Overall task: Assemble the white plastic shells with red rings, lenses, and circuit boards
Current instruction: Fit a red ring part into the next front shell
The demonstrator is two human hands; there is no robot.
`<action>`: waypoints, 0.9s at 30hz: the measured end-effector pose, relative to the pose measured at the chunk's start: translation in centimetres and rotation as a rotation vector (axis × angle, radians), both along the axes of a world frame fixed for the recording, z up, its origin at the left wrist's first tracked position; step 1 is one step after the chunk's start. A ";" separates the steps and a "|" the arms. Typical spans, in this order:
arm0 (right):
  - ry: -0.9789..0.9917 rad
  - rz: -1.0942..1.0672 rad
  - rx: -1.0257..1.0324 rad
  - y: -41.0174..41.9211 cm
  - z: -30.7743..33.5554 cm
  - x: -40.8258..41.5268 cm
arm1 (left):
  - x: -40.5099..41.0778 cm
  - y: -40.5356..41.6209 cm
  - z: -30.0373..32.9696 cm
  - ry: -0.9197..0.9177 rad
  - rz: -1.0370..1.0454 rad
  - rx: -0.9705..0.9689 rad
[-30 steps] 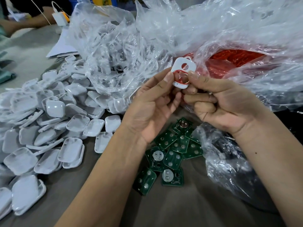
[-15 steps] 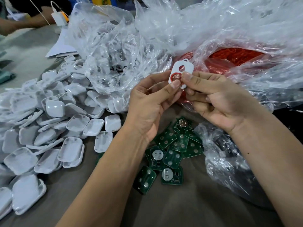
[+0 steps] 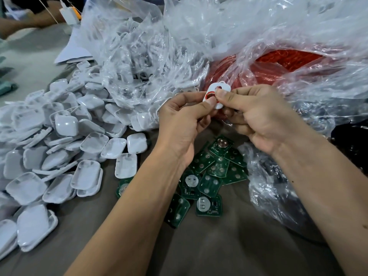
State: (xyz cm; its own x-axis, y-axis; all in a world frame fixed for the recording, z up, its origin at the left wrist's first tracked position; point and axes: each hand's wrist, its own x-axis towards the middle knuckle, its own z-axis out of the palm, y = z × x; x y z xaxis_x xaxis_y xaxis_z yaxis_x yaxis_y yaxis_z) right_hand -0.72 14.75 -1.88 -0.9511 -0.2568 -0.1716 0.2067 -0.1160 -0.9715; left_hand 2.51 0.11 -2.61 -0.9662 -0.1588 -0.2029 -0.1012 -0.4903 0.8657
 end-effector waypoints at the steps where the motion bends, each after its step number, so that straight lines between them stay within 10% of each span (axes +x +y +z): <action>1: -0.008 0.007 0.001 0.0 0.0 0.0 | -0.1 0.0 0.0 -0.020 -0.011 0.022; 7: -0.092 0.094 -0.172 0.5 0.5 -0.1 | -0.4 -0.4 0.3 -0.091 -0.076 0.282; 21: -0.033 0.002 -0.133 -0.1 0.2 -0.1 | -0.6 -0.7 -0.1 0.010 0.000 0.102; 27: 0.374 -0.280 0.193 -0.6 -1.5 -0.4 | -0.6 -0.3 -0.5 0.196 0.123 -0.138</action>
